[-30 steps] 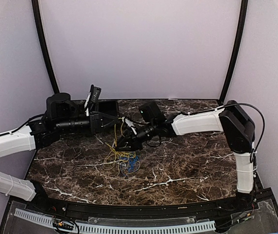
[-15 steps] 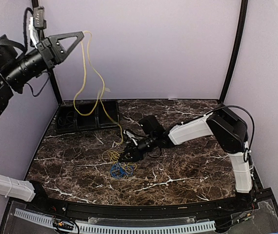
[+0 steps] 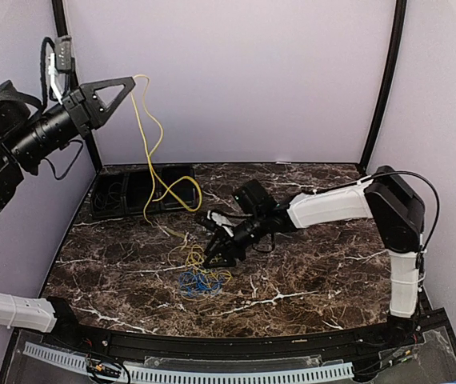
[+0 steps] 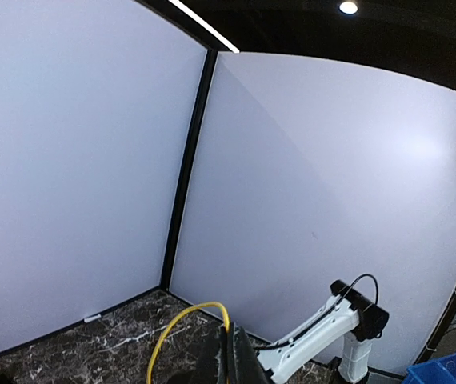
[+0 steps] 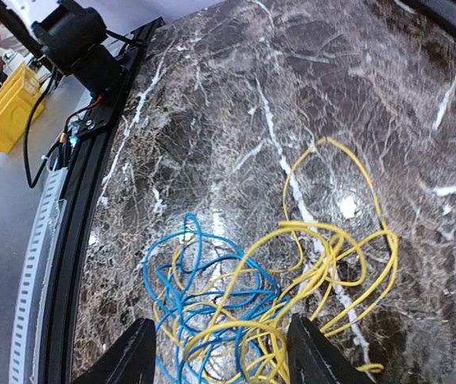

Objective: Untangle the cables

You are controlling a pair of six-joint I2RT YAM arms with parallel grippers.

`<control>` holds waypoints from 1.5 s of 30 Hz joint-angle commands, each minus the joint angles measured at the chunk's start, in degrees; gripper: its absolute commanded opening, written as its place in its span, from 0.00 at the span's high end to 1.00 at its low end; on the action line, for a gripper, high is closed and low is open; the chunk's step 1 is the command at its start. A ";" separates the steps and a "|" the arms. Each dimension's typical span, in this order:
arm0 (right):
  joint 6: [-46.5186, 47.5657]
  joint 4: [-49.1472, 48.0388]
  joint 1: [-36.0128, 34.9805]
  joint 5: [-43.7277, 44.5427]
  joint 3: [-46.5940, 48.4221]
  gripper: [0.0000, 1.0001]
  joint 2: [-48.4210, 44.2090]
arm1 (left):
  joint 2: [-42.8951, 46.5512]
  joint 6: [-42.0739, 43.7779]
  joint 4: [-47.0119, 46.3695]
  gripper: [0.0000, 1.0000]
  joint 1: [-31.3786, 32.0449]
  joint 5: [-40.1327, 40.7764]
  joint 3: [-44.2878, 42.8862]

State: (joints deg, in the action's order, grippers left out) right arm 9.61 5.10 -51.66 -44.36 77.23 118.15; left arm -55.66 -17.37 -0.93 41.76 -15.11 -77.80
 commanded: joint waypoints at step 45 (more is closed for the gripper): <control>21.54 5.58 41.62 5.79 -39.20 0.20 -55.03 | -20.89 11.74 27.34 1.00 -9.99 35.56 -18.17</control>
State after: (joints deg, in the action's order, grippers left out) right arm 29.82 12.86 -10.39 -36.36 38.81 63.13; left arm -75.66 -6.96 25.43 34.09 21.47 -94.06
